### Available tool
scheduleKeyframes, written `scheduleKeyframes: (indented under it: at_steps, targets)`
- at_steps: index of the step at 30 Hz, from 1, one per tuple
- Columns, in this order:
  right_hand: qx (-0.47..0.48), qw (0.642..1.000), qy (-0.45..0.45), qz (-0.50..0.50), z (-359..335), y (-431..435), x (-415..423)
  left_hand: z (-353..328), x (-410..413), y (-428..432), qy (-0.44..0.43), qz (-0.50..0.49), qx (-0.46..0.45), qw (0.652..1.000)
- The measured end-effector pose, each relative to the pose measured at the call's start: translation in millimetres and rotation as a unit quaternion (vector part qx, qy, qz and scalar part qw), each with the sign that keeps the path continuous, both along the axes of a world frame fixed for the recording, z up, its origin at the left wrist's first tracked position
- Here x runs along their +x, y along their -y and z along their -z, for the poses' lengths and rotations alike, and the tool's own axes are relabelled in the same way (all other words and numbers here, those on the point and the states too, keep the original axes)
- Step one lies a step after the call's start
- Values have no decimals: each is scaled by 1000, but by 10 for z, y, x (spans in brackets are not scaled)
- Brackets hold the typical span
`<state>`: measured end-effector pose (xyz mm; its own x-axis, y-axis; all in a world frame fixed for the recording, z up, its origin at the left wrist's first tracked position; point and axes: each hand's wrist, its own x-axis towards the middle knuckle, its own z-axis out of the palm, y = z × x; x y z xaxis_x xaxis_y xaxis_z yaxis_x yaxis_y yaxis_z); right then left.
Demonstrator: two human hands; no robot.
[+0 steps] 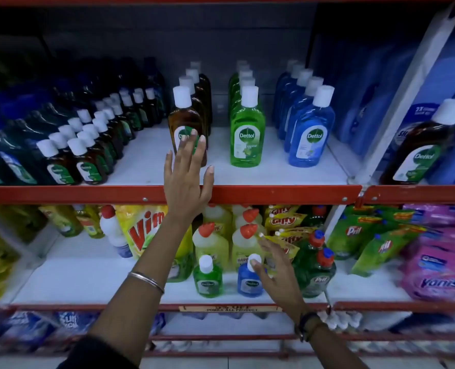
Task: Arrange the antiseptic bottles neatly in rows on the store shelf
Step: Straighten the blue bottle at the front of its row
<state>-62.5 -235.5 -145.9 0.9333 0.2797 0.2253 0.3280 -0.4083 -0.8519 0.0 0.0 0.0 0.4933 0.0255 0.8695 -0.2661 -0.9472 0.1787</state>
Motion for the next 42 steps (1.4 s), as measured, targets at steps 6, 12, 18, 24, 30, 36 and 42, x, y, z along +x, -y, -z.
scheduleKeyframes:
  at_steps: [6,12,18,24,30,36,42]
  targets:
    - [20,995,-94,2,126,-46,43,56,115,2,-5,-88,40,995]
    - [58,993,-103,11,48,35,116,71,149,-19,8,-104,55,993]
    - [141,989,-34,39,-631,131,152,77,148,-22,9,-105,56,993]
    - [246,963,100,43,-1629,280,196,75,141,-23,11,-103,55,993]
    - [325,921,206,65,-2514,500,432,76,134,-13,15,-109,55,992]
    - [316,910,247,103,-2883,655,837,71,130,-12,13,-110,54,992]
    - [247,934,225,129,-2679,606,1228,77,141,-17,14,-114,53,992]
